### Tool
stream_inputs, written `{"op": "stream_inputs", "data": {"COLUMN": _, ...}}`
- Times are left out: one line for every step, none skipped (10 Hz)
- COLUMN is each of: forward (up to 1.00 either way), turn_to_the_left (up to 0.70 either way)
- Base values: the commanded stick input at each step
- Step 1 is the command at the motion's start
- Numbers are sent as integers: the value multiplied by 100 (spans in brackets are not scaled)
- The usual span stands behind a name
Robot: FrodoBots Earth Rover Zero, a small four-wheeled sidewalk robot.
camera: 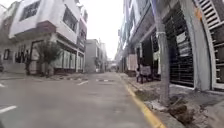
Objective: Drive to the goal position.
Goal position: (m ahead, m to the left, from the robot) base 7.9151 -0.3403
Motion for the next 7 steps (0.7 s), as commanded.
{"op": "stream_inputs", "data": {"forward": 49, "turn_to_the_left": 0}}
{"op": "stream_inputs", "data": {"forward": 49, "turn_to_the_left": 0}}
{"op": "stream_inputs", "data": {"forward": 49, "turn_to_the_left": -17}}
{"op": "stream_inputs", "data": {"forward": 49, "turn_to_the_left": -38}}
{"op": "stream_inputs", "data": {"forward": 49, "turn_to_the_left": -42}}
{"op": "stream_inputs", "data": {"forward": 49, "turn_to_the_left": -17}}
{"op": "stream_inputs", "data": {"forward": 49, "turn_to_the_left": 0}}
